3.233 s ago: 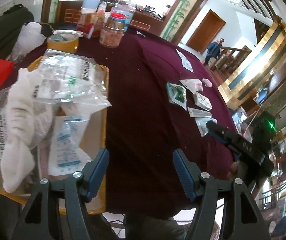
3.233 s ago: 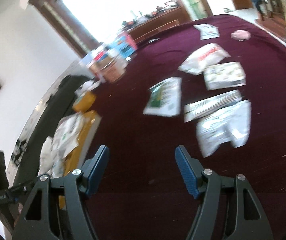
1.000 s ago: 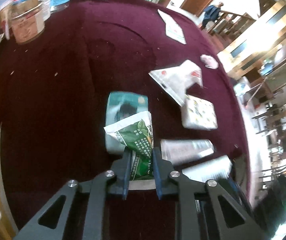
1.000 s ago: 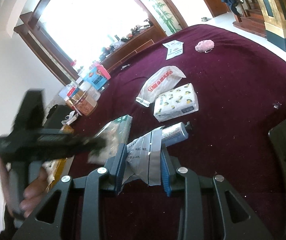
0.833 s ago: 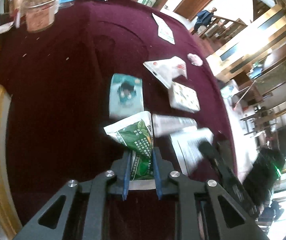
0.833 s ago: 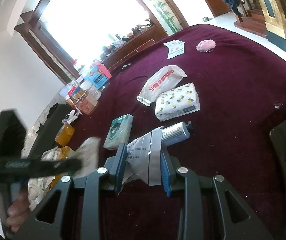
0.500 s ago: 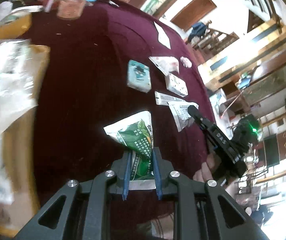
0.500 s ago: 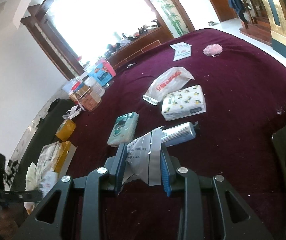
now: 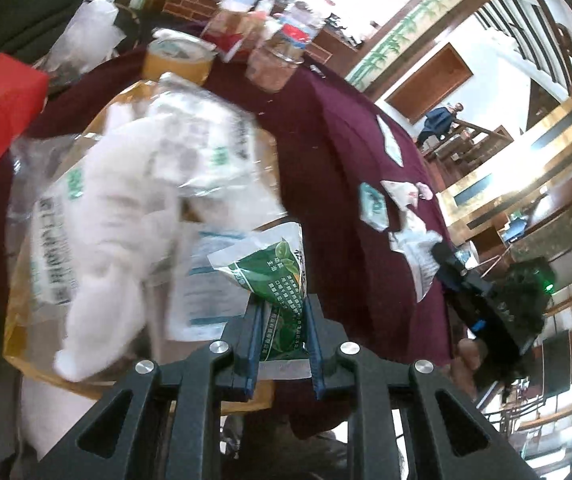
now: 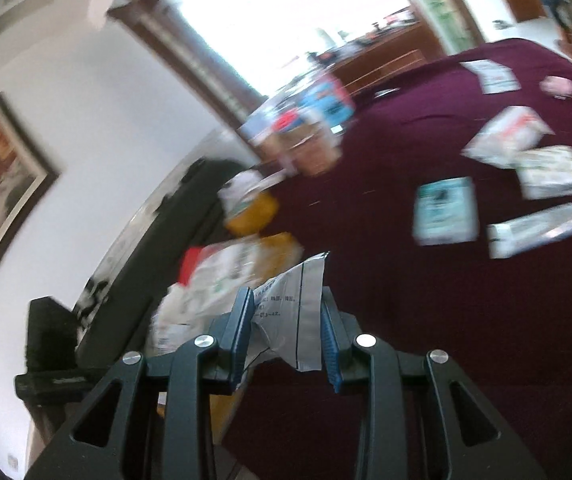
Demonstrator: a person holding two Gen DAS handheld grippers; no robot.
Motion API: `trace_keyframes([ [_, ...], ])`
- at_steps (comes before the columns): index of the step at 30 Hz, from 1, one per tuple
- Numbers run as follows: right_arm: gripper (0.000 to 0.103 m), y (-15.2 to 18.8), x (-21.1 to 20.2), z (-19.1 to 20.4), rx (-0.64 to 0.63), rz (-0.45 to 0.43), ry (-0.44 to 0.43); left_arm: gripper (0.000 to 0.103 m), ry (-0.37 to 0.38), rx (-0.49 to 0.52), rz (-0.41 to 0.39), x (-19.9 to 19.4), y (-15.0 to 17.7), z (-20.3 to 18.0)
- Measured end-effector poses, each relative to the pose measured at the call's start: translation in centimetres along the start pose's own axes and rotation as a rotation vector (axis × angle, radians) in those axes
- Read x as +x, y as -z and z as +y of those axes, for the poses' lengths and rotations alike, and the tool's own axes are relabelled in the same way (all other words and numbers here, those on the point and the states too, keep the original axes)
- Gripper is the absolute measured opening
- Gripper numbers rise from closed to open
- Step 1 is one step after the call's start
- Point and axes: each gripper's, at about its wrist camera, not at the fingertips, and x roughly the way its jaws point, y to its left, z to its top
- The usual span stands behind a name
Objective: Organize soft objects
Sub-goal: 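Carry the green sachet and white packet over the tray with both grippers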
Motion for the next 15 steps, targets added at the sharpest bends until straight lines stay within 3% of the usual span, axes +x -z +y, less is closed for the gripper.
trace_keyframes([
  [5,0.031,-0.3,4.6,4.8,-0.041,0.092,-0.049,0.02,-0.006,-0.026,0.007,0.4,0.3,2.1],
  [15,0.032,0.4,11.4,11.4,-0.182,0.186,0.019,0.02,0.016,-0.003,0.026,-0.7,1.0,4.7],
])
